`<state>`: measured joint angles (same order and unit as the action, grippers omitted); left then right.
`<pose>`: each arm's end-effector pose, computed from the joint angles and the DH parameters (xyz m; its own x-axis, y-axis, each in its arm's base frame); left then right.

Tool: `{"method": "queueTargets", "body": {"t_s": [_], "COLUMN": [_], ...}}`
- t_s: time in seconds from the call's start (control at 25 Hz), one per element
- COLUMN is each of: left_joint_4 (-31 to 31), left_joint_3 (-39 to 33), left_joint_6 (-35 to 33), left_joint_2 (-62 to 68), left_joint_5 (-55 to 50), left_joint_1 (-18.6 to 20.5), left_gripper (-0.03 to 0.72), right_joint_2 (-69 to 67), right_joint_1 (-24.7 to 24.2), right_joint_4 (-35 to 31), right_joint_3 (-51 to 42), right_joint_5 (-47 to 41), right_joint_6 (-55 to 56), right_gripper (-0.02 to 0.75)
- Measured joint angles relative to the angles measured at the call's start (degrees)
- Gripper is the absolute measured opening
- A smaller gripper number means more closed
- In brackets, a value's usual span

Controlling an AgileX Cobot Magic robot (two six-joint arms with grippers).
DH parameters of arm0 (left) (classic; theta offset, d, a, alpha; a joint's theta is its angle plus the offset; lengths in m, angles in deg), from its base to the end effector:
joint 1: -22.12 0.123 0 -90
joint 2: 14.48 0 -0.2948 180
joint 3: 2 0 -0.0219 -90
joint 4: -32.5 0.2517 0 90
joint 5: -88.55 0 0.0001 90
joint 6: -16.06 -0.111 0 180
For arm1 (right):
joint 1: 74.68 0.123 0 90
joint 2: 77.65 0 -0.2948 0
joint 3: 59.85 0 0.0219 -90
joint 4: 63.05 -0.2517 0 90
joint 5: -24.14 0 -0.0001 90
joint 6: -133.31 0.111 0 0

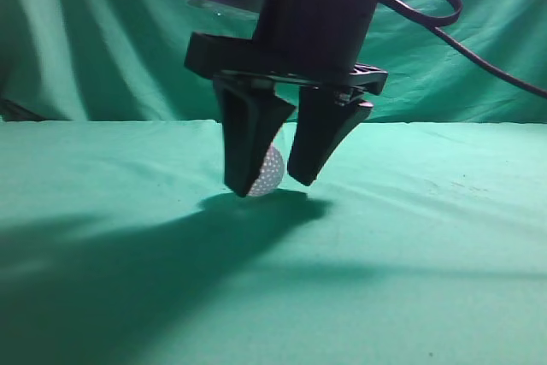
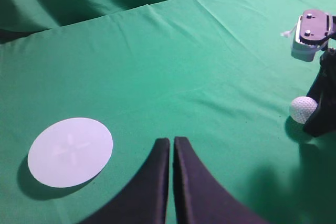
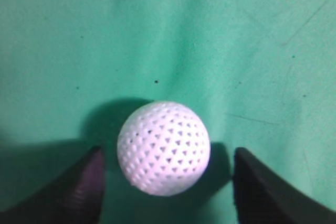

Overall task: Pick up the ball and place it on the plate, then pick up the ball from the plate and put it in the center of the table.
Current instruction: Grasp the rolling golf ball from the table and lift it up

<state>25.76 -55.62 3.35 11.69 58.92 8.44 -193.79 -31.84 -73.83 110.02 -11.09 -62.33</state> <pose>0.0799 -0.0261 0.2826 -0.2836 0.1915 -0.9396 0.3254 0.9409 0.0935 0.2716 0.2682 0.1520 -0.6054 -0.7220 -0.3350 -0.7789 0.6240 0.0628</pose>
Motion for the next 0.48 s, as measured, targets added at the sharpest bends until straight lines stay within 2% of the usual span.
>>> {"method": "queueTargets", "body": {"t_s": [0.16,0.2,0.48], "left_joint_4": [0.0,0.0,0.0], "left_joint_3": [0.0,0.0,0.0], "left_joint_6": [0.0,0.0,0.0], "left_joint_2": [0.0,0.0,0.0], "left_joint_5": [0.0,0.0,0.0], "left_joint_1": [0.0,0.0,0.0], "left_gripper": [0.0,0.0,0.0], "right_joint_2": [0.0,0.0,-0.1], "right_joint_1": [0.0,0.0,0.0], "right_joint_4": [0.6,0.7,1.2], "right_joint_3": [0.0,0.1,4.2], "right_joint_5": [0.0,0.0,-2.7], "right_joint_6": [-0.5,-0.5,-0.5], "right_gripper": [0.321,0.304,0.319]}}
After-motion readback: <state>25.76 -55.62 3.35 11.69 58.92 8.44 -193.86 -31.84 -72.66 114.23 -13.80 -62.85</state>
